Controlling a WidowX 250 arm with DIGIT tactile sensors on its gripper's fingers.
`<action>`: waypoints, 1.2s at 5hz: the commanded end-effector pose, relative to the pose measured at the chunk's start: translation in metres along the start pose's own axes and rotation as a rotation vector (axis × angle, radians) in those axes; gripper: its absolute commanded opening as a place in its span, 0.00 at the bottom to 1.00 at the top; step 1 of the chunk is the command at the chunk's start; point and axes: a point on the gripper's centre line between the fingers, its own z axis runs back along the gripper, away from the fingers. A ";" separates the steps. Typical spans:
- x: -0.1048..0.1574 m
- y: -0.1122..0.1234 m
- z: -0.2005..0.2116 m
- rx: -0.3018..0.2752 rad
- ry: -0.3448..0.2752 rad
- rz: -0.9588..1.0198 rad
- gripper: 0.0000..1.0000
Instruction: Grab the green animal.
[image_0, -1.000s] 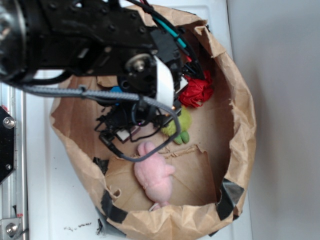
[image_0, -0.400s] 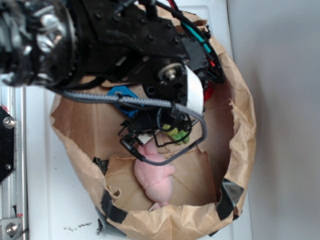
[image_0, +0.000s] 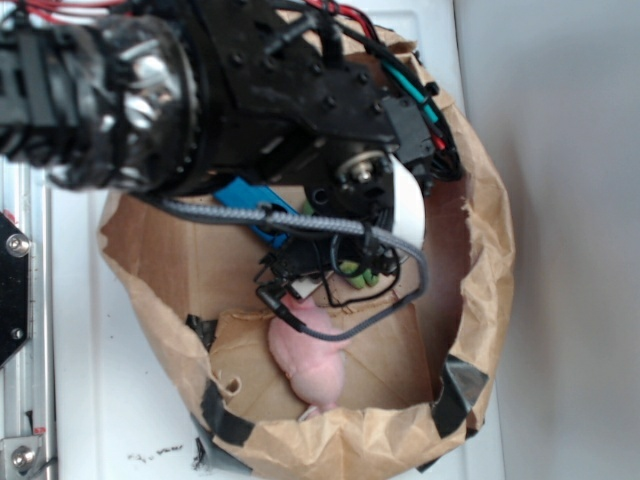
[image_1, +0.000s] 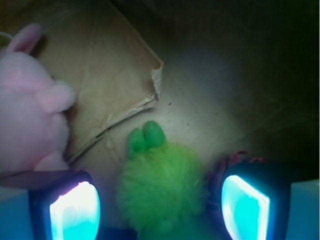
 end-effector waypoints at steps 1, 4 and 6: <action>0.011 0.003 -0.014 0.050 -0.032 -0.043 1.00; 0.003 -0.001 -0.040 0.024 0.026 -0.086 1.00; 0.007 0.002 -0.038 0.039 0.016 -0.072 0.00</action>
